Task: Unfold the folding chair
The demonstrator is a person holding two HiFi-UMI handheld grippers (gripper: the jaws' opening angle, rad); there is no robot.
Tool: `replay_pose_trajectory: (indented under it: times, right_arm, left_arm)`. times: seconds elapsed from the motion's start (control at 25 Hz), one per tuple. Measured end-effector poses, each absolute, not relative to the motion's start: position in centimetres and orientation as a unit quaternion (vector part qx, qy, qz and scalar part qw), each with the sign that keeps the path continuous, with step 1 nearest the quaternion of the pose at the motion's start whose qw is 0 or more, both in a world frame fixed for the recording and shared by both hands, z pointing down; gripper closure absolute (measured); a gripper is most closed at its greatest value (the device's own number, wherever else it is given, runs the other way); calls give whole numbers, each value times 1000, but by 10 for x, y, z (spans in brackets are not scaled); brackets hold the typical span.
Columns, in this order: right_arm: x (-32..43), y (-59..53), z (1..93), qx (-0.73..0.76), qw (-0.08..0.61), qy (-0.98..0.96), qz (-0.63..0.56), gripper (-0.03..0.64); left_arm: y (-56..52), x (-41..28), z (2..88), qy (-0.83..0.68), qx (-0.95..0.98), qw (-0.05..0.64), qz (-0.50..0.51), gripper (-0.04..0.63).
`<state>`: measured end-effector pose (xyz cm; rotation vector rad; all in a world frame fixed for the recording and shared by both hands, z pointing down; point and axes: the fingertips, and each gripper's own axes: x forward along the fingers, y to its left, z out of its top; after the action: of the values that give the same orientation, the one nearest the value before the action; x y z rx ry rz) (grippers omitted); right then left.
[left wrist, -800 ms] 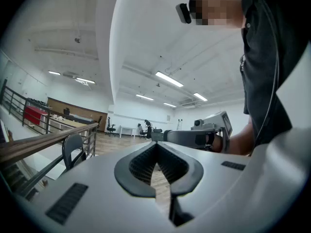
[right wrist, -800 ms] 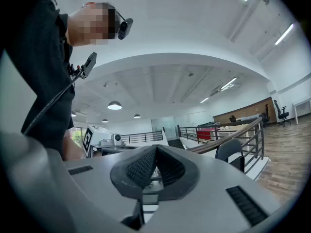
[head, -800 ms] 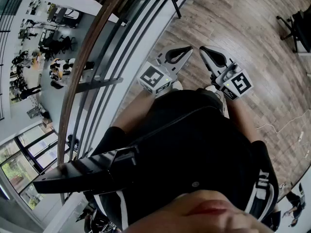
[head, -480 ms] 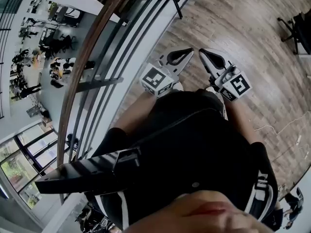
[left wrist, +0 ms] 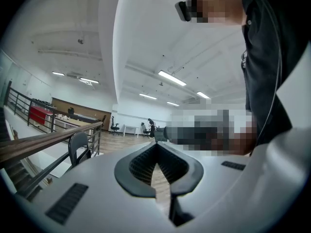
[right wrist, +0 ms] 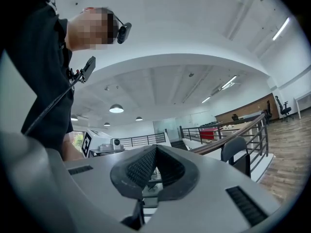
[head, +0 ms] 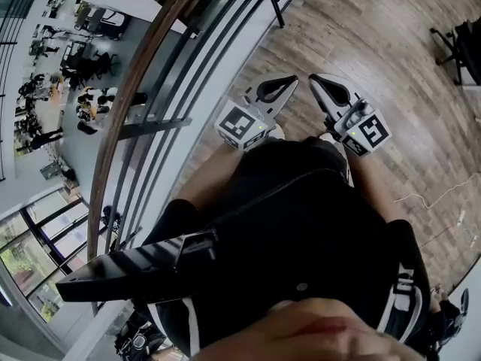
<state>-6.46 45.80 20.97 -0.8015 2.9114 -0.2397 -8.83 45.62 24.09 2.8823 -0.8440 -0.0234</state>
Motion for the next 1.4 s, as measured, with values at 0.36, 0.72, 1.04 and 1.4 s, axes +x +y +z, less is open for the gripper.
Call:
replay_pose_trajectory:
  times: [0.36,0.72,1.04,1.4]
  right_arm:
    - [-73,463,208,-277,31,958,-66,609]
    - [-71,455,201,-269,50,959,-68,609]
    - [-44,404,217,-266,45,959,-83,609]
    - [-7,310,207,-244,55,965,-75,609]
  left_arm:
    - [461,-92,234,-272,960,69,-19,592]
    - [453,-92,231,-271,958,81,-45,592]
    - [406,-79,238,-291,952,92,-38,592]
    - [315,-42,229,-323,943,79,-35,592]
